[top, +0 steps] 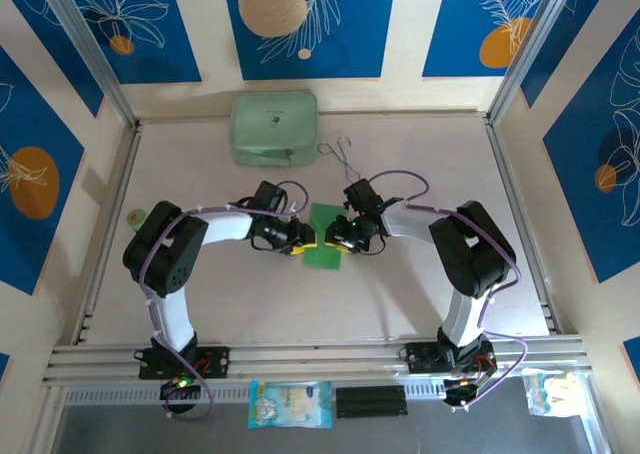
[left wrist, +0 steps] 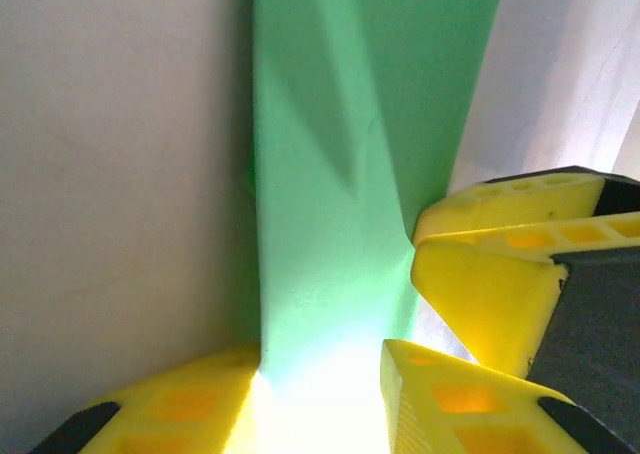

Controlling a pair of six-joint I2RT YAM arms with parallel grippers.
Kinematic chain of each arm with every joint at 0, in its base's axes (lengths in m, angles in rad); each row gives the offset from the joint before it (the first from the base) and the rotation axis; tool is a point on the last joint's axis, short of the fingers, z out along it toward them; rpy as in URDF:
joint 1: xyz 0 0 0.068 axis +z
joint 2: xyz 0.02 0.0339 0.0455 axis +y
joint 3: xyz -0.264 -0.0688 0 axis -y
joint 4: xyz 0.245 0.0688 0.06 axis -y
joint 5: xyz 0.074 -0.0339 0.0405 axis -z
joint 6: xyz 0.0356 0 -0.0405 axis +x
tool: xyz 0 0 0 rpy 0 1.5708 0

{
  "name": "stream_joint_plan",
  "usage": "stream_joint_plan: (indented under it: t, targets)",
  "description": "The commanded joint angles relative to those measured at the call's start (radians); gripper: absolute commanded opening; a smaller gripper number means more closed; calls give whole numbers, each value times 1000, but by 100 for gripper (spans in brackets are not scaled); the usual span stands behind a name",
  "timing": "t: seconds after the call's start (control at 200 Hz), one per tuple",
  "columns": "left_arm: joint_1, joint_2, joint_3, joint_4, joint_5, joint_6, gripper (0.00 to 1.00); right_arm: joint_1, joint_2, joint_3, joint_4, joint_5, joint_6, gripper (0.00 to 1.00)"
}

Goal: Fold a paper plane with a square sheet of paper (pick it up from the middle)
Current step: Third fold the triangle at the center of the table.

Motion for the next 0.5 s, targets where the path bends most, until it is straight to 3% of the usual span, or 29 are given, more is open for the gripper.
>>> stream_joint_plan:
  t: [0.0, 0.29, 0.495]
  targets:
    - [17, 12, 32, 27, 18, 9, 34, -14, 17, -48, -66, 75, -24, 37]
    - [19, 39, 54, 29, 24, 6, 28, -18, 15, -49, -56, 66, -31, 37]
    - [19, 47, 55, 20, 5, -23, 19, -20, -19, -55, -17, 49, -88, 37]
